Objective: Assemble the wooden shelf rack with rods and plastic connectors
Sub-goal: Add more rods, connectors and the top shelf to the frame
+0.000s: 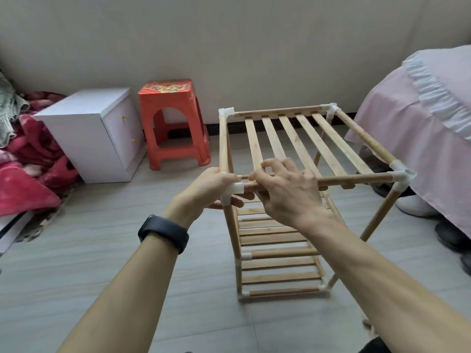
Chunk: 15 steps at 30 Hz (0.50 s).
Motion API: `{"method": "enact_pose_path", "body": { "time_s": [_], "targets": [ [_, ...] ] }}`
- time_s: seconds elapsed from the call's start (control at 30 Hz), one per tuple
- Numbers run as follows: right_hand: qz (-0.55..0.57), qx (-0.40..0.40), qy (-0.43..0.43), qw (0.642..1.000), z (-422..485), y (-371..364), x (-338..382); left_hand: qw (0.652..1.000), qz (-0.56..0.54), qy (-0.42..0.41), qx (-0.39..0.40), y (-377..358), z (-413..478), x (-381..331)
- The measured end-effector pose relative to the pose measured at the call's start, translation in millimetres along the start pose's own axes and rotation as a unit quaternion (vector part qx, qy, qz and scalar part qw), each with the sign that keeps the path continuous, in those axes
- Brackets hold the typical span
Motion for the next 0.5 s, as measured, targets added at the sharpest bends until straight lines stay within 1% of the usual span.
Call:
{"method": "enact_pose_path", "body": {
  "time_s": [0.03,0.1,0.17,0.27,0.4,0.5],
  "targets": [
    [0.007,-0.013,-0.007,1.000,2.6,6.8,-1.9,1.000,-0.004,-0.001,0.002,-0.3,-0.7,0.1],
    [0.032,-0.041,-0.032,0.998,7.1,22.6,-9.5,0.999,-0.023,-0.001,-0.028,4.1,-1.3,1.4],
    [0.037,-0.034,-0.038,0.998,5.3,24.3,-12.7,0.998,-0.034,0.000,-0.052,6.0,-0.8,2.6],
    [0.010,-0.005,-0.022,1.000,-4.4,11.5,-4.8,0.997,-0.027,-0.004,-0.070,3.8,0.6,2.9],
    [0.002,-0.013,-0.028,1.000,-8.0,8.6,-2.0,0.992,-0.011,-0.005,-0.127,5.6,2.5,5.5],
    [-0.002,-0.023,-0.026,0.999,-10.3,7.4,-2.1,0.990,-0.021,-0.003,-0.140,4.9,3.6,7.5]
  ]
}}
Point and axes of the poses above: each hand's wrist, its own z-axis towards the middle knuckle, its own y-axis out of the back of the hand, x = y × z, the point moved 8 cm from there along z, towards the middle knuckle, and after that the axes turned 12 degrees about -y, right-handed, at the moved point
